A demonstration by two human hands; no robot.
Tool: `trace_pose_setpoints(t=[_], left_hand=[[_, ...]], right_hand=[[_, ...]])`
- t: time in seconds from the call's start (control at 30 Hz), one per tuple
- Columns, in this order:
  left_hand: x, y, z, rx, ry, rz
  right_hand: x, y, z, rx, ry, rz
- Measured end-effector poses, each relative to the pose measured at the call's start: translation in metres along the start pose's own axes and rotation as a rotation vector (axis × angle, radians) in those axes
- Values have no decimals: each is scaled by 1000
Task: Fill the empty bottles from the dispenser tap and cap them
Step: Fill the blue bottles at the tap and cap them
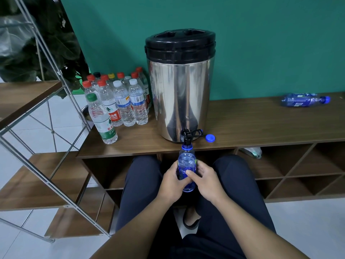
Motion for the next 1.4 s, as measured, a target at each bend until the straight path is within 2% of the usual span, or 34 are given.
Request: trace_pose_setpoints(t=[1.4], left_hand=[[-1, 1, 0, 10, -31, 5]], right_hand=[[-1, 1, 1, 0, 8, -3]])
Point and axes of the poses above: each hand's wrist, its own y-axis away from the middle knuckle, its own x-axis out of the palm, z = x × y, the point moved 7 cm from there along -y, towards the middle knuckle, and after that the axes turned 5 degrees about y, right-handed, at the moved point
